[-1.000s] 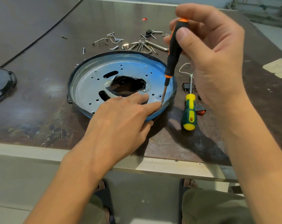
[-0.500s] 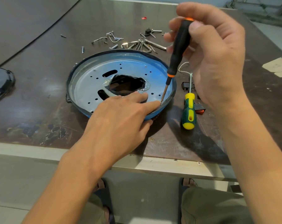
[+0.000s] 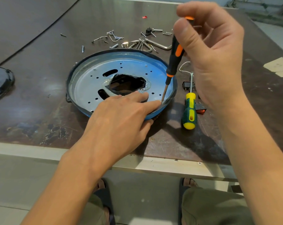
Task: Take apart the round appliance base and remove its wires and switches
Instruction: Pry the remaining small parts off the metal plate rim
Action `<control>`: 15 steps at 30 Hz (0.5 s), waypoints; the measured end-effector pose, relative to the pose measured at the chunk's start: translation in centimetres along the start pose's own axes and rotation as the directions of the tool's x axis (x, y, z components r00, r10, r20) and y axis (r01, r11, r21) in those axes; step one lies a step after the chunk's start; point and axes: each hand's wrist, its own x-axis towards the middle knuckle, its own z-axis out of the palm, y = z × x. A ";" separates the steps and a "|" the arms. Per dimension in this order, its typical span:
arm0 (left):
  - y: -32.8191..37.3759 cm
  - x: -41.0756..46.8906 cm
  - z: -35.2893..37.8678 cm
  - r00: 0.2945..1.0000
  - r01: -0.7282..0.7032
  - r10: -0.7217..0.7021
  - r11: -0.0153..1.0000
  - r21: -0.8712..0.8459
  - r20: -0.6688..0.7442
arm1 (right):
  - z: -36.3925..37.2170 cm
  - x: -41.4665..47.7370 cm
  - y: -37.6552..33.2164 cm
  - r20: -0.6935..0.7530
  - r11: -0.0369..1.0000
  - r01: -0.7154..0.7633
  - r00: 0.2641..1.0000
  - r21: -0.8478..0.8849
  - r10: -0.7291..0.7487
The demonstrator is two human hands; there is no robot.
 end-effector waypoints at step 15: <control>0.1 0.1 -0.2 1.000 0.001 0.000 1.000 -0.022 0.022 | -0.7 0.3 0.1 0.025 0.999 0.024 0.999 0.049 -0.025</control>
